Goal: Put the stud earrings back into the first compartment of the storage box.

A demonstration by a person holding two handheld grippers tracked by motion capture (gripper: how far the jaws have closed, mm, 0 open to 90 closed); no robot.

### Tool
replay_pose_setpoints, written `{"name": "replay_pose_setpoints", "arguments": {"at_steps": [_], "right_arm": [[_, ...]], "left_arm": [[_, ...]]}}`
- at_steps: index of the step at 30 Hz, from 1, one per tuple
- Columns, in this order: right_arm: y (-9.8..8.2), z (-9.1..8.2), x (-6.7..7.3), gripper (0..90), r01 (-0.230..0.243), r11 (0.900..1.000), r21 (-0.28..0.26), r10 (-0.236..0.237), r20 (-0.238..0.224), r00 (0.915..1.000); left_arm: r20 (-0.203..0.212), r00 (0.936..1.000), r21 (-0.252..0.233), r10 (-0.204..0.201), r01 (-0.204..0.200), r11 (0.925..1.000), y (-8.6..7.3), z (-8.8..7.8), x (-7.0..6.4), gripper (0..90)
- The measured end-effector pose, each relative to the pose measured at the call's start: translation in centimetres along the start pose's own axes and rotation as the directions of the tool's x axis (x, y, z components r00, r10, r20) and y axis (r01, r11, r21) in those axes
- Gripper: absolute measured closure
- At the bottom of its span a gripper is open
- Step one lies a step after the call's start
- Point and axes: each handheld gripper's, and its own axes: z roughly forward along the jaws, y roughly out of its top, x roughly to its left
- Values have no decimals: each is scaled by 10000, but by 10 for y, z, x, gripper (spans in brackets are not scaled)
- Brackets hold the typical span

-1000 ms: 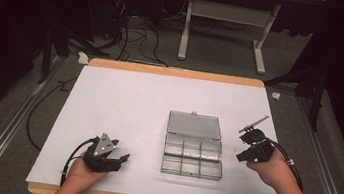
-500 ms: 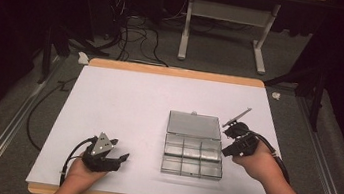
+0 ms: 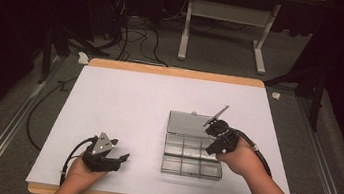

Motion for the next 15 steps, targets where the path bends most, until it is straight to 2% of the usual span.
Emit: {"name": "replay_pose_setpoints", "arguments": {"at_steps": [3, 4, 6, 7, 10, 11, 12, 15], "right_arm": [[3, 2, 5, 867, -173, 9997, 158, 173, -7, 9998], [8, 4, 9, 867, 66, 9998, 203, -66, -21, 10000], [12, 5, 15, 867, -148, 9996, 252, 149, -37, 9999], [16, 8, 16, 868, 217, 9997, 136, -216, -51, 9998], [21, 11, 21, 868, 197, 9996, 204, -195, -115, 9997], [25, 14, 24, 867, 330, 9991, 261, -328, -115, 9994], [30, 17, 29, 868, 699, 9973, 229, -695, -192, 9974], [38, 20, 35, 868, 990, 9948, 229, -984, -245, 9948]], "left_arm": [[-57, 10000, -83, 28, -28, 10000, -1, -2, 0, 323], [1, 10000, -145, -24, 24, 9999, -1, -2, 1, 322], [98, 9999, -62, 36, -35, 10000, 0, -1, 1, 322], [140, 9999, -29, 54, -54, 10000, 0, -1, 1, 322], [185, 9998, 12, 80, -80, 10000, 0, 0, 1, 322], [204, 9998, -1, 21, -21, 10000, 0, -1, 1, 322], [213, 9998, -3, -8, 8, 10000, 0, -1, 2, 322], [241, 9997, 7, -42, 42, 10000, 0, -1, 2, 322]]}}
